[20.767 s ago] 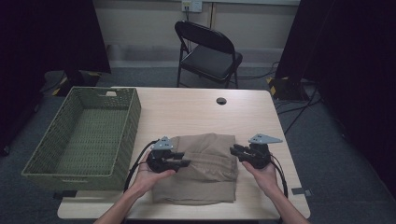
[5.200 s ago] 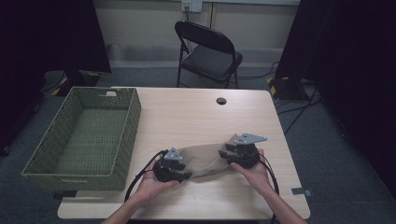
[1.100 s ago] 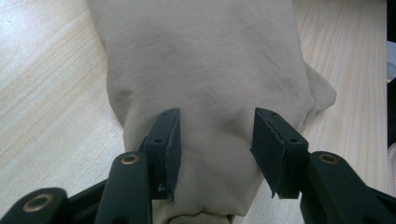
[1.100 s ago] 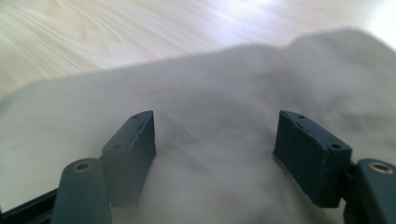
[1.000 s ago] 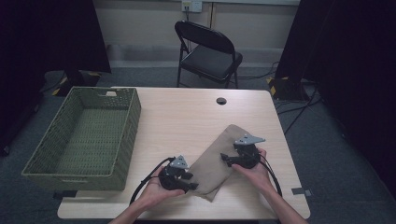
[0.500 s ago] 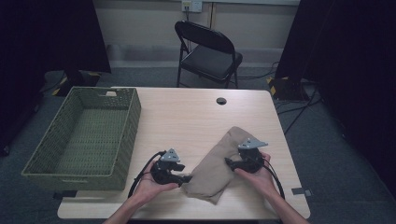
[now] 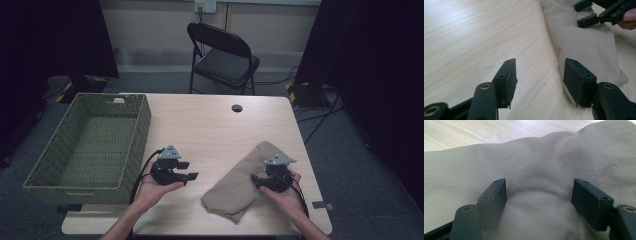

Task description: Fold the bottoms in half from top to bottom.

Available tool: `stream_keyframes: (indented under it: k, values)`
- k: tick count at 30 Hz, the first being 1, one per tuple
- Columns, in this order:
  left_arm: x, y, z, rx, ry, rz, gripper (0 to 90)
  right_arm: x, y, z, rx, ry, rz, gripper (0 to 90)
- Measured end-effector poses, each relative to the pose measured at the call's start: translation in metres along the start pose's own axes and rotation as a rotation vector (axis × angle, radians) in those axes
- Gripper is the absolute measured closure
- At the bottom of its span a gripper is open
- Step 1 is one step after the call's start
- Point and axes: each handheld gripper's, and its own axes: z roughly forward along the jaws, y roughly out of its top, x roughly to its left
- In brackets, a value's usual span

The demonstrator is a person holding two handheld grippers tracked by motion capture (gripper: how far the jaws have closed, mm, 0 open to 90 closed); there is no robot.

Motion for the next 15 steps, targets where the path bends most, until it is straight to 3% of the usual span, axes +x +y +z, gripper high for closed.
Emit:
stream_keyframes:
  k: [2, 6, 7, 8, 11, 15]
  values:
    - [-0.002, 0.002, -0.005, -0.007, 0.001, -0.004, 43.0, -0.002, 0.000, -0.002, -0.002, 0.008, 0.016, 28.1]
    - [0.002, 0.019, -0.035, -0.047, 0.050, 0.071, 39.4, -0.007, 0.004, -0.008, -0.065, 0.013, 0.040, 30.0]
    - [0.006, 0.022, -0.044, -0.077, 0.034, 0.058, 38.5, -0.007, 0.005, -0.009, -0.081, 0.016, 0.044, 30.0]
    - [0.011, 0.024, -0.053, -0.102, 0.055, 0.036, 38.8, -0.007, 0.006, -0.009, -0.090, 0.012, 0.045, 30.2]
    - [0.023, 0.023, -0.070, -0.119, 0.123, 0.007, 39.2, -0.006, 0.008, -0.004, -0.088, 0.026, 0.036, 30.3]
    - [0.037, 0.021, -0.089, -0.129, 0.178, -0.025, 39.5, -0.002, 0.008, 0.003, -0.064, 0.036, 0.006, 30.5]
